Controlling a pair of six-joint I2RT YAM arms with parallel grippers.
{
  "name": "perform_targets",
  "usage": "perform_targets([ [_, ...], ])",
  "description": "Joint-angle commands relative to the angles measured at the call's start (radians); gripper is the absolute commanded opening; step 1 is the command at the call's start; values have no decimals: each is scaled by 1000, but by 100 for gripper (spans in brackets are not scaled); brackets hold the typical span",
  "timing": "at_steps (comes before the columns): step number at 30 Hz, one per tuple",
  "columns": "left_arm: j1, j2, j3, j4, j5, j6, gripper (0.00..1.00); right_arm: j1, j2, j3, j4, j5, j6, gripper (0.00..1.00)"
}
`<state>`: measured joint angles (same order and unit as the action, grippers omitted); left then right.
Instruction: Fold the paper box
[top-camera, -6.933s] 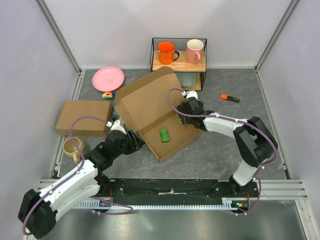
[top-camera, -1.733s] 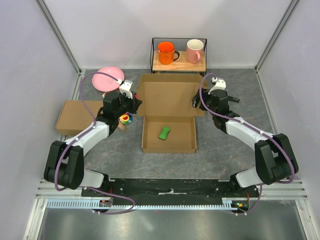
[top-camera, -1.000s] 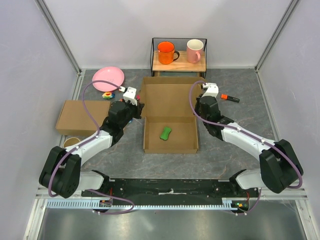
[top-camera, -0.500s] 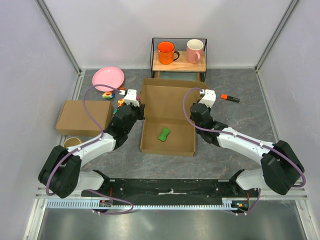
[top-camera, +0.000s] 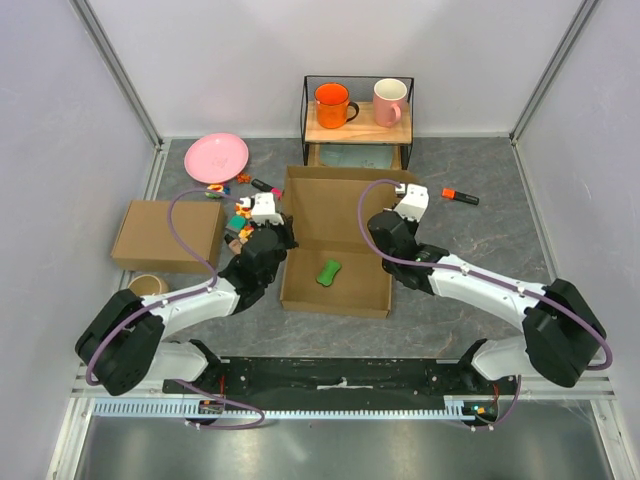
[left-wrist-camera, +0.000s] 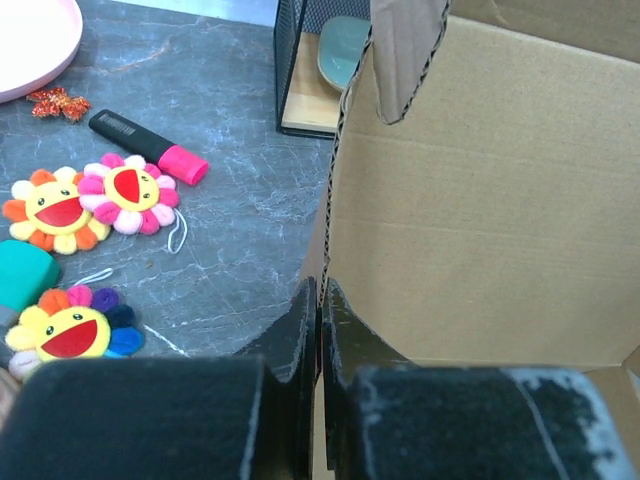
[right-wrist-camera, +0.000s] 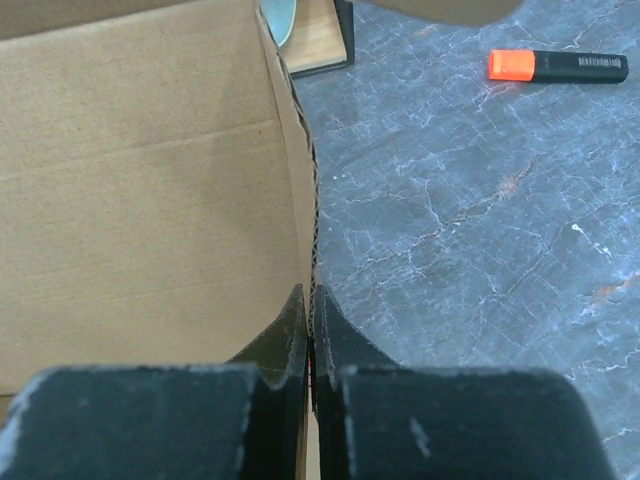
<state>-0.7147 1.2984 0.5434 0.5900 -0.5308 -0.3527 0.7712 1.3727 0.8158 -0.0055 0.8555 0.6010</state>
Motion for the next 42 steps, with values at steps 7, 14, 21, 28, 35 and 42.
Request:
perform_targets([
  [7, -35, -42, -112, 160, 12, 196, 2, 25, -52, 134, -367, -190, -107, 51],
  [14, -37, -31, -140, 228, 20, 238, 2, 23, -99, 282, -565, -231, -193, 91],
  [21, -37, -27, -148, 255, 23, 268, 2, -71, -52, 434, -702, -317, -314, 96],
  [28, -43, -39, -157, 260, 23, 282, 2, -205, -44, 355, -666, -507, -349, 95],
  [35, -45, -44, -155, 260, 26, 291, 2, -231, 2, 319, -584, -579, -334, 90],
  [42, -48, -47, -155, 255, 25, 297, 2, -231, 52, 348, -568, -621, -354, 74],
])
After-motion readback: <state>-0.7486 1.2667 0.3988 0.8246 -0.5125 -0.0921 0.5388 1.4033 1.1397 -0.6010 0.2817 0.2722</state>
